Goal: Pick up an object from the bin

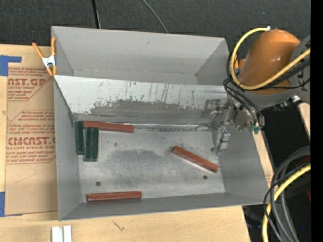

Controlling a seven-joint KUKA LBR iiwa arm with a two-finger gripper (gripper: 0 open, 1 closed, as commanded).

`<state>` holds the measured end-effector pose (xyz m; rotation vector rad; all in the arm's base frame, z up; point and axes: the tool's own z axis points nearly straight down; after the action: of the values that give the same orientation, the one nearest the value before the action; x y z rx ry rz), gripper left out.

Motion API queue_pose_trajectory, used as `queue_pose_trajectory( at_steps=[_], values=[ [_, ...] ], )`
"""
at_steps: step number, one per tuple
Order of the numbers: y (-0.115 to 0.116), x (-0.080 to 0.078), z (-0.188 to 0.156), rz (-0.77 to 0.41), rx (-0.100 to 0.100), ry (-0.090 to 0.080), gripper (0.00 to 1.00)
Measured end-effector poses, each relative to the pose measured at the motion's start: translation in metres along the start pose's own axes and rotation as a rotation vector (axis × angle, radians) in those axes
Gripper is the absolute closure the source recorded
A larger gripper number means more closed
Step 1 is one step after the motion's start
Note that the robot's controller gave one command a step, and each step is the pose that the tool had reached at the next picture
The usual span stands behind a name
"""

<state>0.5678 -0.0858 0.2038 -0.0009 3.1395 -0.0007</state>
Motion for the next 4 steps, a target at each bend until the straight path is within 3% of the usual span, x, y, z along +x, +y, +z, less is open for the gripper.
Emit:
queue_pose_trajectory(
  at_steps=[1, 2, 3, 4],
  values=[
    [0.0, 0.0, 0.0, 0.0, 0.0, 0.0, 0.0],
    [-0.01, 0.015, 0.044, 0.009, 0.001, -0.007, 0.0],
    [-0.036, -0.016, 0.131, -0.134, -0.001, 0.001, 1.0],
    [-0.035, -0.016, 0.131, -0.134, -0.001, 0.001, 0.0]
  ],
)
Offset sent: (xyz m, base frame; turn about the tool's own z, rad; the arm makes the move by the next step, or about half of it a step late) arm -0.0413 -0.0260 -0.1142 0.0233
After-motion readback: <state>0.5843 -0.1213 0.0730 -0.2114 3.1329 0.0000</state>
